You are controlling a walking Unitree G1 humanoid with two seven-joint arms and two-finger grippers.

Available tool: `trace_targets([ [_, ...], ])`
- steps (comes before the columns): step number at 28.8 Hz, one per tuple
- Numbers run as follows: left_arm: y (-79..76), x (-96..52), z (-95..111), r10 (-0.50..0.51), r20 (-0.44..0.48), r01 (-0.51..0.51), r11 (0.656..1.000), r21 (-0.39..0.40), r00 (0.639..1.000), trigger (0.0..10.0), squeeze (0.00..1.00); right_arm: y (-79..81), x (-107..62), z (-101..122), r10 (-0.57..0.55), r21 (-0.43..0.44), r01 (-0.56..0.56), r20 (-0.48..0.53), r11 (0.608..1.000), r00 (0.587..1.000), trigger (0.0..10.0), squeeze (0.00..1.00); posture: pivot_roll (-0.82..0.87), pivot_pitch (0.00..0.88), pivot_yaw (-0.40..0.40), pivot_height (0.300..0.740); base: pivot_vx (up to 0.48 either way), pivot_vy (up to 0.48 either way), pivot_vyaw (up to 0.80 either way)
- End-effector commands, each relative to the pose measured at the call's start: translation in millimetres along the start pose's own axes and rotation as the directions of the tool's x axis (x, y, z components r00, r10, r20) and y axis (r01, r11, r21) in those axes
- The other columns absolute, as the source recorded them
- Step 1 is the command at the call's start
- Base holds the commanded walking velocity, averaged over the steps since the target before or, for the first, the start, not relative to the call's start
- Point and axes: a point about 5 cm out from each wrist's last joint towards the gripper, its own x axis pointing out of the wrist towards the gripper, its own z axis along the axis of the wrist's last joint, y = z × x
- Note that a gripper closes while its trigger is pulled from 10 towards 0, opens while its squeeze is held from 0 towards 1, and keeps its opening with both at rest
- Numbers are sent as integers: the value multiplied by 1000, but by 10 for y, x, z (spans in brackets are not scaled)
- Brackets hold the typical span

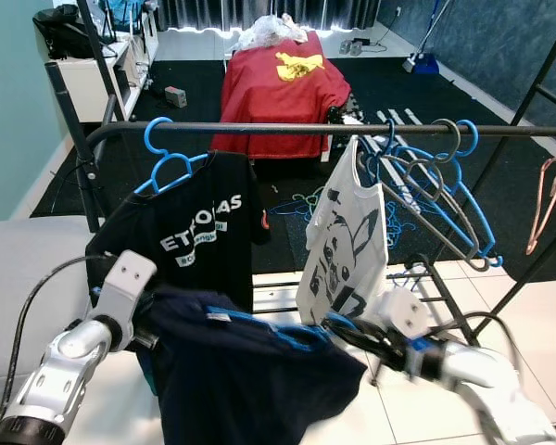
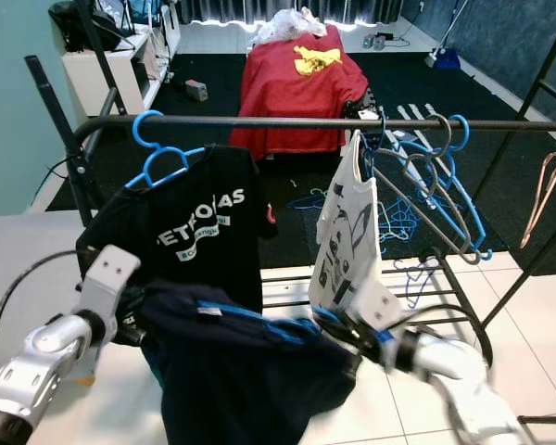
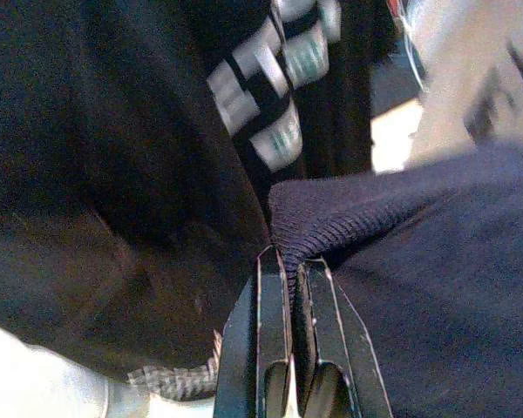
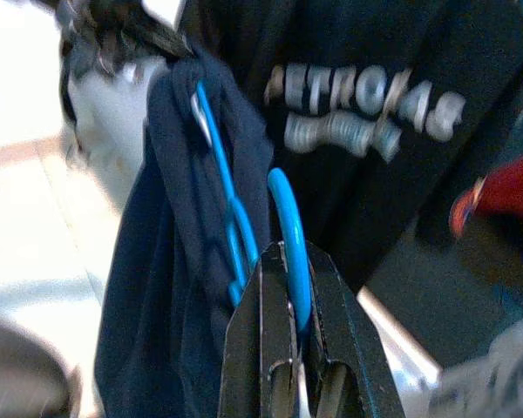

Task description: Hang hanger

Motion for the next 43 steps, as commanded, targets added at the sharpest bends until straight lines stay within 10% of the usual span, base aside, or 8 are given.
trace_targets([
  [1,-123,85,204,-41,70,41,999,-3,997,0,0,74,164,225,69,-66,-61,132,996,989,0,0,-35,52,-2,740,0,0,0],
  [10,-214,223,461,-95,114,83,991,102,989,0,0,2,260,330,95,-29,-91,178,995,979,0,0,-40,53,-5,740,0,0,0],
  [18,-508,241,744,-226,163,193,961,199,960,0,0,-308,560,-92,-124,115,147,-187,982,975,0,0,-28,51,-14,740,0,0,0],
  [23,-318,246,751,-130,137,92,963,254,982,0,0,-247,619,27,-91,145,97,-45,985,995,0,0,-18,56,-19,740,0,0,0],
  [32,196,260,424,82,-30,-65,927,370,996,0,0,-30,199,484,111,280,-181,249,943,962,0,0,-30,68,-6,740,0,0,0],
  [43,453,139,90,172,-164,-76,879,472,971,0,0,-143,-303,1054,188,217,-256,290,942,939,0,0,-42,72,5,740,0,0,0],
])
